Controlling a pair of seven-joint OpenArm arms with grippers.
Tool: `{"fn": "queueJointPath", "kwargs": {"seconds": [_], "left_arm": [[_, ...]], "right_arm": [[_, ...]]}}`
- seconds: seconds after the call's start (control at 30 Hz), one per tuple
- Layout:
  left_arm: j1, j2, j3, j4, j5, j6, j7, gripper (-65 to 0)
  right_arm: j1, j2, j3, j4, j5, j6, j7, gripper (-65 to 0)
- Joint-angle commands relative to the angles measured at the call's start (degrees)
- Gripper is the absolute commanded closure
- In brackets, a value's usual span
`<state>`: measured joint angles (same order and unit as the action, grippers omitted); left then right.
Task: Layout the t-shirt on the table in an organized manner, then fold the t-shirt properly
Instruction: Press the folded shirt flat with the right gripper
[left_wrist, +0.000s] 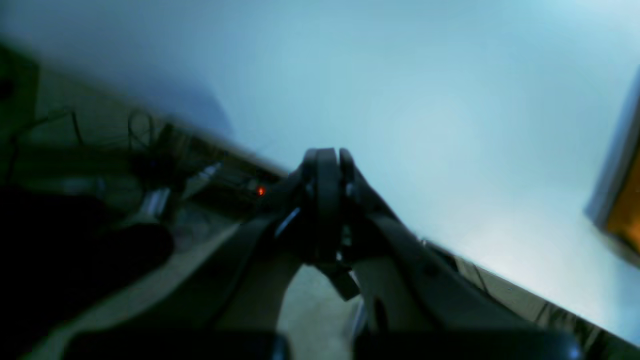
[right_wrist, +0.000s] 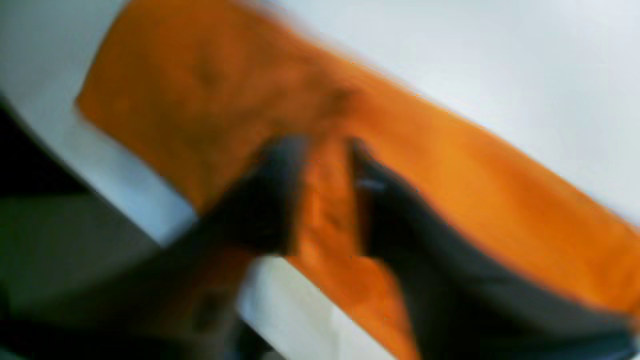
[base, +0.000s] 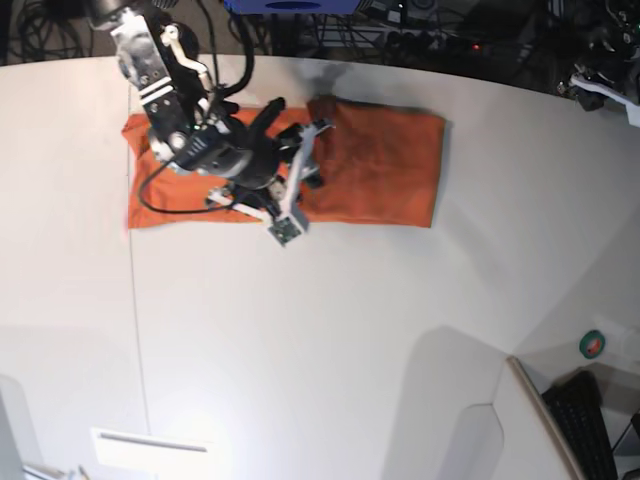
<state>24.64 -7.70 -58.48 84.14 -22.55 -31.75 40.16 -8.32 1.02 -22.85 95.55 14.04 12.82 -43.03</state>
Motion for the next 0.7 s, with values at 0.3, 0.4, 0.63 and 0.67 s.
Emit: {"fn": "queueJointPath", "kwargs": {"seconds": [0.3,0.4,0.63,0.67], "left_arm": [[3.4,-1.6,-4.5,-0.8,-3.2,-0.7,-0.6,0.0],[3.4,-1.5,-4.5,-0.8,-3.0,-0.7,-0.6,0.0],[3.3,-1.4,-4.2,-0.8,-3.0,-0.7,-0.6,0.0],[3.3,-1.4,-4.2,-0.8,-3.0,-0.7,-0.6,0.0]], "right_arm": [[7.6,-1.6,-0.6,-11.5,5.0,-0.4,7.1,-39.9],[8.6,-1.5,-0.6,-13.9,5.0,-0.4,8.1,-37.5],[9.9,-1.3,-0.6,-20.3,5.0,-0.4,12.5,-36.9],[9.9,-1.3,-0.6,-20.3,5.0,-0.4,12.9,-36.9]]}}
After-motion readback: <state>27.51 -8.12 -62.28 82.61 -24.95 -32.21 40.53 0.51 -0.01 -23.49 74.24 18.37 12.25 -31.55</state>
